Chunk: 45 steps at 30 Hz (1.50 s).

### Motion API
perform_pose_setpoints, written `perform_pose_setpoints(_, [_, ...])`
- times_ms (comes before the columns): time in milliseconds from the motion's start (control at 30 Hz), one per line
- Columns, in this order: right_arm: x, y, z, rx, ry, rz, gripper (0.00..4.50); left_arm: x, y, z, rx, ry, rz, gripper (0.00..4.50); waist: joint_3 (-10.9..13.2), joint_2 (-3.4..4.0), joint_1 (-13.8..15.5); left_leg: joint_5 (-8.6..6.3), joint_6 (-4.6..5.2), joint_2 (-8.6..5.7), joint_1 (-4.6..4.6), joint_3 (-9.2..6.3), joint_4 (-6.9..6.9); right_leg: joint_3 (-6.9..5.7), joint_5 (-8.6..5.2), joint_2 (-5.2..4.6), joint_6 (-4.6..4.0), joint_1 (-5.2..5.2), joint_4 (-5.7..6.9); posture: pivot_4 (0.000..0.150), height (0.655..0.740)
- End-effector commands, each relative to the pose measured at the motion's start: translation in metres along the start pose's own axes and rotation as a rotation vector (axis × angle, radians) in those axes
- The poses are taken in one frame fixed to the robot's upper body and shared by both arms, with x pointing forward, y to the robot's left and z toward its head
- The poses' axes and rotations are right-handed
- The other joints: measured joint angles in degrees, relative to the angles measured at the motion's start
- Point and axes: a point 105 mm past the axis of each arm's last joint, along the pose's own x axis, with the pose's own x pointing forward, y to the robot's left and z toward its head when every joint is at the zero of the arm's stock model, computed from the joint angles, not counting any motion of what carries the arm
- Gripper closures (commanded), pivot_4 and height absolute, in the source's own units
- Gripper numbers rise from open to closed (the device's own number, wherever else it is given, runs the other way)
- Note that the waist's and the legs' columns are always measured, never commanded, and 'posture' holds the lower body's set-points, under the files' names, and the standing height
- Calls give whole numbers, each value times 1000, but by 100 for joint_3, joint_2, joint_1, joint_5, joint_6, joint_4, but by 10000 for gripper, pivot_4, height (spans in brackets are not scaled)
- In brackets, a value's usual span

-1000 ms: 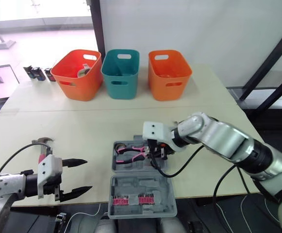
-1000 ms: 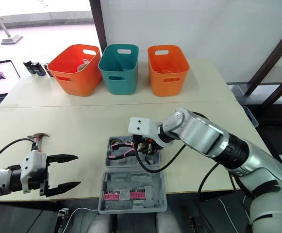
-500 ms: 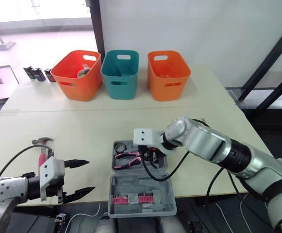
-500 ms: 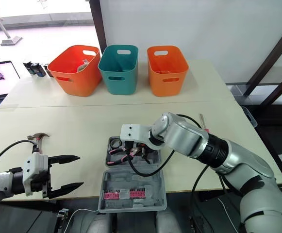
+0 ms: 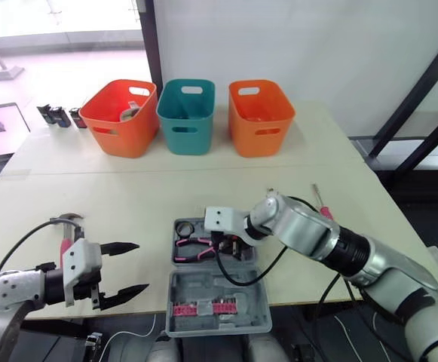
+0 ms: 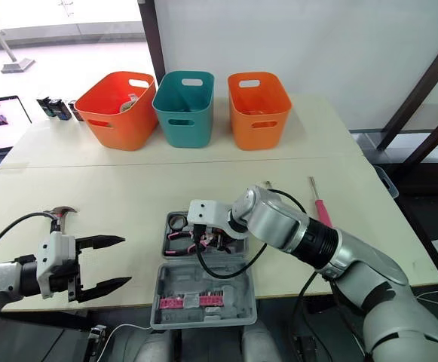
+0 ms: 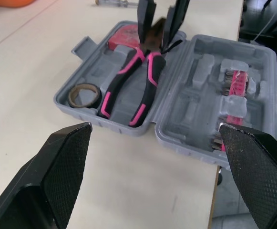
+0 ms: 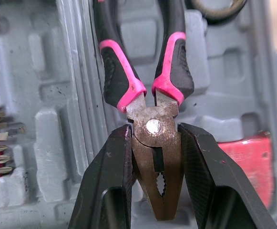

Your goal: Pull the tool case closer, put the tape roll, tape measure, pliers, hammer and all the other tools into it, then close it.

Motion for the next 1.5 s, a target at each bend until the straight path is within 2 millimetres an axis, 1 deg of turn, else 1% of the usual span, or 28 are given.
perform_pose_setpoints(33, [8, 3, 1, -6, -18, -1, 35202, 0, 2, 3, 19, -2, 2, 0, -1, -1, 0, 0, 0, 0, 0, 0, 0, 0, 0, 0, 0, 0, 1, 1500, 7400])
perform_pose_setpoints(67, [10, 3, -1, 0, -18, -4, 35202, 1, 2, 3, 20, -2, 1, 0, -2, -3, 1, 0, 0, 0, 2, -1, -1, 0, 0, 1, 1, 0, 2, 1500, 7400])
perform_pose_setpoints(133, [12, 2, -3, 16, -25, -15, 25135, 1, 3, 3, 21, -2, 1, 0, -2, -3, 1, 0, 0, 1, 3, -2, -1, 0, 0, 2, 1, 1, 4, 1500, 7400])
perform_pose_setpoints(167, [13, 2, -2, 25, -35, -17, 23005, 2, 3, 2, 21, -2, 1, 0, -2, -3, 6, 0, 0, 1, 4, -2, 0, 0, 0, 2, 1, 2, 5, 1500, 7400])
perform_pose_setpoints(200, [13, 1, 0, 34, -50, -16, 17951, 2, 3, 2, 22, -1, 0, 0, -2, -3, 6, 0, 0, 1, 4, -2, 0, 0, 0, 2, 1, 2, 6, 1500, 7400])
perform_pose_setpoints(267, [11, -1, 7, 72, -100, -17, 8973, 2, 4, 2, 23, -1, 0, 0, -3, -4, 12, 0, 0, 1, 3, -2, 1, 0, 0, 2, 1, 2, 7, 1500, 7400])
perform_pose_setpoints(300, [10, -2, 10, 92, -123, -20, 3701, 2, 4, 2, 24, 0, 1, 0, -3, -3, 13, 0, 0, 1, 3, -2, 1, 0, 0, 2, 1, 4, 7, 1500, 7400])
perform_pose_setpoints(333, [7, -5, 14, 101, -155, -27, 387, 3, 5, 2, 26, 0, 2, 0, -3, -3, 14, 0, 0, 1, 3, -2, 1, 0, 0, 2, 2, 4, 7, 1500, 7400])
perform_pose_setpoints(400, [2, -10, 21, 122, -215, -42, 387, 3, 7, 2, 30, 0, 5, 0, -2, -3, 16, 0, 0, 1, 3, -4, 1, 0, -1, 3, 3, 4, 9, 1500, 7400])
perform_pose_setpoints(467, [-2, -10, 28, 149, -281, -29, 387, 3, 8, 2, 33, 0, 7, 0, -2, -3, 17, 0, 0, 1, 3, -4, 3, 0, 0, 3, 4, 5, 9, 1500, 7400])
perform_pose_setpoints(567, [-1, -12, 33, 179, -316, -41, 387, 3, 9, 2, 36, 1, 6, 0, -2, -3, 16, 0, 0, 1, 3, -4, 4, 0, 7, 3, 17, 6, 10, 1500, 7400])
perform_pose_setpoints(633, [4, -16, 33, 206, -322, -68, 5675, 4, 10, 2, 37, 1, 5, 0, -2, -3, 15, 0, 0, 1, 3, -5, 3, 0, 7, 4, 17, 6, 10, 1500, 7400])
perform_pose_setpoints(667, [6, -17, 33, 214, -323, -75, 9512, 4, 10, 2, 38, 1, 5, 0, -2, -3, 12, 0, 0, 1, 3, -6, 3, 0, 7, 4, 17, 6, 11, 1500, 7400])
perform_pose_setpoints(700, [7, -16, 33, 219, -326, -78, 14123, 4, 10, 2, 38, 0, 5, 0, -2, -3, 12, 0, 0, 1, 3, -6, 4, 0, 7, 5, 17, 6, 11, 1500, 7400])
perform_pose_setpoints(767, [11, -14, 32, 235, -336, -74, 24946, 5, 10, 2, 40, -1, 4, 0, -2, -3, 14, 0, 0, 1, 3, -6, 4, 0, 7, 5, 17, 6, 11, 1500, 7400])
perform_pose_setpoints(900, [23, -11, 25, 266, -350, -82, 44670, 5, 10, 2, 39, 2, -2, 0, -3, -4, 14, 0, 0, 1, 3, -6, 3, 0, 7, 5, 18, 6, 12, 1500, 7400])
perform_pose_setpoints(967, [23, -9, 25, 263, -377, -89, 44670, 5, 9, 2, 39, 3, -2, 0, -3, -4, 14, 0, 0, 1, 3, -6, 4, 0, 7, 5, 18, 6, 12, 1500, 7400])
perform_pose_setpoints(1067, [16, -3, 36, 259, -486, -74, 44670, 4, 10, 1, 39, 6, 0, 0, -3, -4, 15, 0, 0, 1, 3, -7, 4, 0, 7, 5, 18, 6, 12, 1500, 7400])
perform_pose_setpoints(1133, [14, 3, 38, 246, -547, -64, 44670, 4, 10, 1, 39, 6, 2, 0, -3, -4, 16, 0, 0, 1, 3, -7, 4, 0, 7, 5, 18, 6, 12, 1500, 7400])
perform_pose_setpoints(1200, [15, 10, 34, 240, -569, -63, 44670, 4, 10, 1, 39, 7, 4, 0, -3, -4, 15, 0, 0, 1, 3, -7, 3, 0, 7, 6, 19, 7, 12, 1500, 7400])
perform_pose_setpoints(1333, [23, 18, 24, 241, -537, -52, 44670, 4, 11, 1, 38, 7, 5, 0, -3, -4, 11, 0, 0, 1, 3, -7, 5, 0, 3, 6, 12, 8, 12, 1500, 7400])
perform_pose_setpoints(1500, [33, 17, 11, 274, -490, -80, 44670, 5, 9, 2, 38, 7, -2, 0, -3, -4, 16, 0, 0, 1, 3, -8, 6, 0, -1, 6, 4, 8, 12, 1500, 7400])
